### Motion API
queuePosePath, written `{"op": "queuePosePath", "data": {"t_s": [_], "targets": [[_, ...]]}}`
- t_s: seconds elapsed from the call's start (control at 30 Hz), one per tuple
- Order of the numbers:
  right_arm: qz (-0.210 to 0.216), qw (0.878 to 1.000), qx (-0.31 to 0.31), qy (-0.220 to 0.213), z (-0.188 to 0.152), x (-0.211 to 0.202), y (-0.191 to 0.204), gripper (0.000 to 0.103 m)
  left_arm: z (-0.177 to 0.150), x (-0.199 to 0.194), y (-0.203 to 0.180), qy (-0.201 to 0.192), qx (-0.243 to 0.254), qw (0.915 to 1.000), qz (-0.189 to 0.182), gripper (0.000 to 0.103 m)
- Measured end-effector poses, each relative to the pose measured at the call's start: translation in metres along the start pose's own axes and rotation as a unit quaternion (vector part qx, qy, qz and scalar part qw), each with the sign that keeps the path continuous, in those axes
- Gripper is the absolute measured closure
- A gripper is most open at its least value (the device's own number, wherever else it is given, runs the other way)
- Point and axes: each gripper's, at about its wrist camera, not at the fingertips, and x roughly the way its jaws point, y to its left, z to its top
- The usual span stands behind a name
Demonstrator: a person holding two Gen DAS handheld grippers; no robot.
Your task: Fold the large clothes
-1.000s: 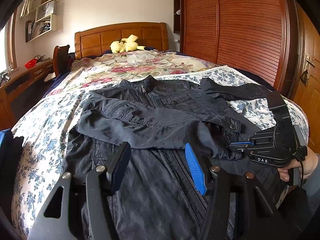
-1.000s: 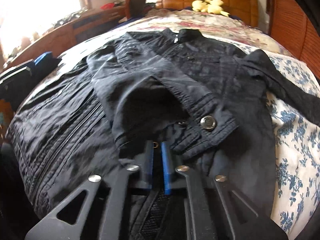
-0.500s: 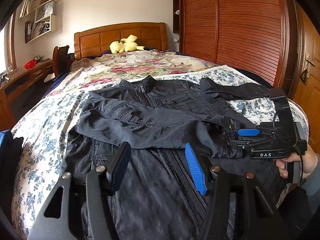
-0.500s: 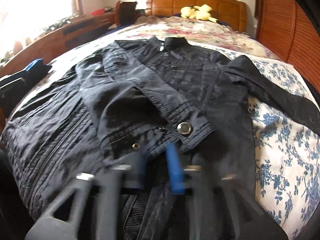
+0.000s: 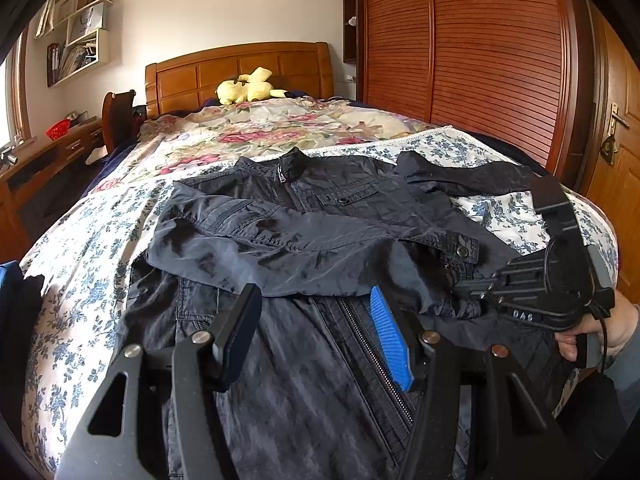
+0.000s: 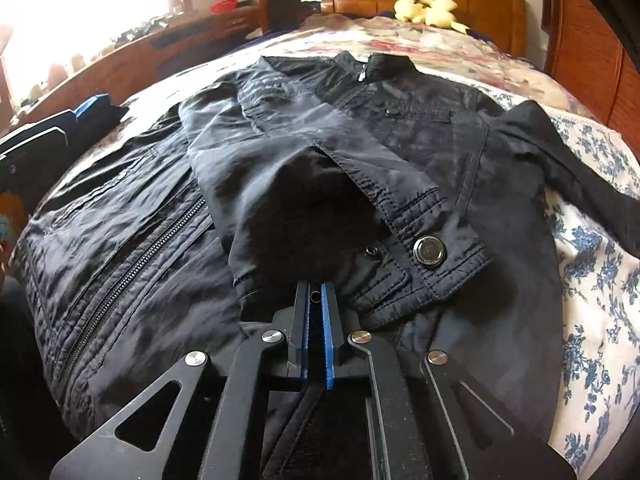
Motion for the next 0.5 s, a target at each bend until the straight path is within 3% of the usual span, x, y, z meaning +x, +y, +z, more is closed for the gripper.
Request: {"op": "queuePosePath", "data": {"t_s": [0.17, 0.4, 0.43, 0.47, 0.5], "targets": [[-0.041, 0.999, 0.016, -0.007, -0.002, -0.012, -0.016, 0.103, 0.003, -0.001, -0.005, -0.004, 0.002, 1.0000, -0.006, 0.047], [-0.036, 0.998, 0.000, -0.057, 0.010, -0.033, -0.009, 0.103, 0.009, -0.005, -0.006, -0.015, -0.001, 0.9999, -0.007, 0.047], [-0.032, 0.998, -0.001, -0.057, 0.014, -0.031, -0.006, 0.099, 0.009, -0.005, -0.005, -0.016, -0.002, 0.9998, -0.008, 0.047], [-0.027, 0.998, -0.004, -0.056, 0.017, -0.028, -0.003, 0.079, 0.009, -0.005, -0.005, -0.016, -0.003, 0.9998, -0.008, 0.047], [-0.016, 0.998, -0.010, -0.054, 0.021, -0.023, 0.003, 0.068, 0.009, -0.005, -0.005, -0.015, -0.002, 0.9999, -0.008, 0.047]]}}
